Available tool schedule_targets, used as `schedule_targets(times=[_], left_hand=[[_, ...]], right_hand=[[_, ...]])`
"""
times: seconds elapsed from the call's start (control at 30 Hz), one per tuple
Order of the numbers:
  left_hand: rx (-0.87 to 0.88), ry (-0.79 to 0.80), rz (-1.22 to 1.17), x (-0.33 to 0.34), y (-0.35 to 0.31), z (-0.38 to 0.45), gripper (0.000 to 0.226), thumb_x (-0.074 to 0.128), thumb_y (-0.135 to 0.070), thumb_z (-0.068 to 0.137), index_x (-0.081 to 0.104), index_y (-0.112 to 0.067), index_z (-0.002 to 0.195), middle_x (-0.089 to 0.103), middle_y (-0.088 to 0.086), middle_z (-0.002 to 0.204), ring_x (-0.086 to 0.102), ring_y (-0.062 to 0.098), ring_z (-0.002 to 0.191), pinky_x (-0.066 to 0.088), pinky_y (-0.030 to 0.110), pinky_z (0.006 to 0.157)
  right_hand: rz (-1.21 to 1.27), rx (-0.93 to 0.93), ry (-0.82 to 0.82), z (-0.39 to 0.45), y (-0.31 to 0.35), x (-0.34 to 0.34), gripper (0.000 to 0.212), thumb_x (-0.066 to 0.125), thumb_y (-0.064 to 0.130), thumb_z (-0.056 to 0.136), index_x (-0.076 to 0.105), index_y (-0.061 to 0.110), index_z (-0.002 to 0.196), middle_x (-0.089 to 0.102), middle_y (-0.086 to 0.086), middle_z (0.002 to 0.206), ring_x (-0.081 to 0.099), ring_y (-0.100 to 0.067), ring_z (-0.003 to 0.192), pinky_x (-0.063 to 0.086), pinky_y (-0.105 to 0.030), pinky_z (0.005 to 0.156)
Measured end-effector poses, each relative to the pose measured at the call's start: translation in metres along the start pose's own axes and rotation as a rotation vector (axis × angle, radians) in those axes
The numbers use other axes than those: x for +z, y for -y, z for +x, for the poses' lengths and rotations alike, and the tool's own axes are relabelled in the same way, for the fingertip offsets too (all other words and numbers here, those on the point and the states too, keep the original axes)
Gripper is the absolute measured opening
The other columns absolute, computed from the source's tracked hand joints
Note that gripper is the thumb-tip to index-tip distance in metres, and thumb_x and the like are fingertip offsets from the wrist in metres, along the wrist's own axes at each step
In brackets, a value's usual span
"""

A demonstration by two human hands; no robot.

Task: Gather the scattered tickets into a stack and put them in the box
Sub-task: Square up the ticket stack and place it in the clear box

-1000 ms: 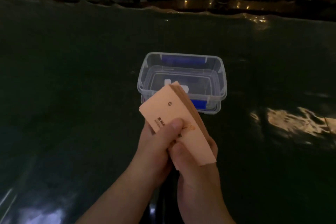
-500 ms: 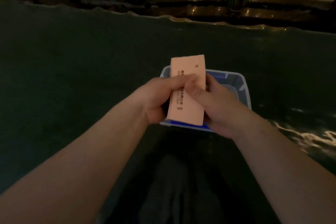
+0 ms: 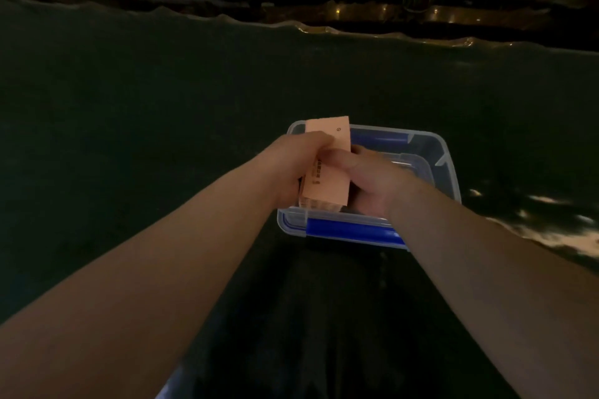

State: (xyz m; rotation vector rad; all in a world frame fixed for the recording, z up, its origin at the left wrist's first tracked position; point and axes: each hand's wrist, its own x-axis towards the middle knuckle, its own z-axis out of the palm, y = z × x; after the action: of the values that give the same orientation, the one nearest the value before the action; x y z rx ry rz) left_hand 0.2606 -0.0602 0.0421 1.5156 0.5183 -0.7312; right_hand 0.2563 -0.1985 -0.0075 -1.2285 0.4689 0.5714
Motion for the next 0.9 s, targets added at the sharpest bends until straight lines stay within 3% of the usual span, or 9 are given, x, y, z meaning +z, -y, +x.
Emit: schedule_targets(times=[0.17, 0.37, 0.43, 0.5, 0.6, 0.67, 0.73, 0.83, 0.9], left_hand=[[0.039, -0.063, 0.074, -0.009, 0.005, 0.003, 0.048, 0.058, -0.027, 0.101, 0.044, -0.022, 0.147, 0.064, 0.013, 0.125, 0.066, 0.031, 0.112, 0.055, 0.053, 0.100], [0.087, -0.119, 0.220, -0.017, 0.001, -0.005, 0.044, 0.055, -0.027, 0.102, 0.048, -0.017, 0.144, 0.066, 0.013, 0.120, 0.069, 0.029, 0.107, 0.058, 0.049, 0.096], [0.191, -0.190, 0.390, -0.020, 0.003, -0.007, 0.033, 0.055, -0.025, 0.102, 0.059, -0.014, 0.133, 0.070, 0.013, 0.118, 0.071, 0.028, 0.103, 0.061, 0.045, 0.088], [0.312, -0.302, 0.508, -0.025, 0.012, -0.008, 0.026, 0.054, -0.026, 0.103, 0.062, -0.023, 0.129, 0.069, 0.000, 0.113, 0.069, 0.011, 0.092, 0.056, 0.029, 0.068], [0.405, -0.428, 0.540, -0.035, 0.033, -0.005, 0.040, 0.056, -0.023, 0.103, 0.053, -0.028, 0.143, 0.061, -0.008, 0.130, 0.059, 0.002, 0.084, 0.041, 0.016, 0.058], [0.326, -0.353, 0.437, -0.035, 0.043, -0.003, 0.040, 0.056, -0.024, 0.103, 0.053, -0.030, 0.142, 0.061, -0.014, 0.122, 0.060, 0.003, 0.083, 0.047, 0.019, 0.062], [0.247, -0.263, 0.320, -0.034, 0.049, -0.002, 0.032, 0.055, -0.023, 0.104, 0.058, -0.034, 0.134, 0.067, -0.012, 0.111, 0.068, 0.007, 0.092, 0.061, 0.032, 0.077], [0.254, -0.241, 0.312, -0.035, 0.054, -0.001, 0.039, 0.053, -0.022, 0.104, 0.055, -0.035, 0.141, 0.070, -0.010, 0.111, 0.071, 0.011, 0.102, 0.063, 0.040, 0.090], [0.246, -0.242, 0.311, -0.036, 0.053, -0.001, 0.044, 0.053, -0.021, 0.104, 0.052, -0.034, 0.146, 0.069, -0.009, 0.113, 0.071, 0.012, 0.103, 0.062, 0.041, 0.090]], right_hand=[[-0.105, 0.039, -0.063, 0.020, -0.006, 0.010, 0.052, 0.080, 0.018, 0.081, 0.057, 0.026, 0.126, 0.077, -0.012, 0.106, 0.073, -0.036, 0.097, 0.055, -0.062, 0.088], [-0.187, 0.059, -0.096, 0.024, -0.008, 0.016, 0.031, 0.078, 0.026, 0.083, 0.057, 0.027, 0.105, 0.075, -0.009, 0.102, 0.072, -0.030, 0.093, 0.057, -0.054, 0.087], [-0.283, 0.055, -0.129, 0.025, -0.010, 0.017, 0.036, 0.079, 0.035, 0.080, 0.057, 0.027, 0.108, 0.073, -0.009, 0.107, 0.070, -0.031, 0.099, 0.053, -0.055, 0.094], [-0.351, 0.038, -0.156, 0.024, -0.009, 0.017, 0.029, 0.079, 0.038, 0.081, 0.057, 0.029, 0.099, 0.073, -0.006, 0.106, 0.069, -0.029, 0.100, 0.052, -0.055, 0.096], [-0.425, 0.011, -0.177, 0.023, -0.005, 0.015, 0.021, 0.075, 0.040, 0.084, 0.060, 0.033, 0.098, 0.074, -0.001, 0.102, 0.069, -0.025, 0.098, 0.053, -0.053, 0.094], [-0.499, -0.004, -0.181, 0.021, -0.006, 0.015, 0.026, 0.073, 0.044, 0.085, 0.061, 0.034, 0.106, 0.073, 0.001, 0.103, 0.068, -0.023, 0.099, 0.053, -0.051, 0.093], [-0.563, -0.035, -0.204, 0.019, -0.008, 0.017, 0.033, 0.070, 0.047, 0.086, 0.062, 0.031, 0.114, 0.073, 0.003, 0.103, 0.068, -0.021, 0.098, 0.054, -0.046, 0.088], [-0.585, -0.074, -0.245, 0.017, -0.009, 0.020, 0.032, 0.068, 0.046, 0.089, 0.062, 0.029, 0.115, 0.071, 0.006, 0.094, 0.067, -0.017, 0.088, 0.055, -0.038, 0.074], [-0.599, -0.070, -0.246, 0.018, -0.008, 0.024, 0.028, 0.067, 0.045, 0.090, 0.061, 0.031, 0.113, 0.068, 0.007, 0.090, 0.067, -0.017, 0.086, 0.057, -0.040, 0.076]])
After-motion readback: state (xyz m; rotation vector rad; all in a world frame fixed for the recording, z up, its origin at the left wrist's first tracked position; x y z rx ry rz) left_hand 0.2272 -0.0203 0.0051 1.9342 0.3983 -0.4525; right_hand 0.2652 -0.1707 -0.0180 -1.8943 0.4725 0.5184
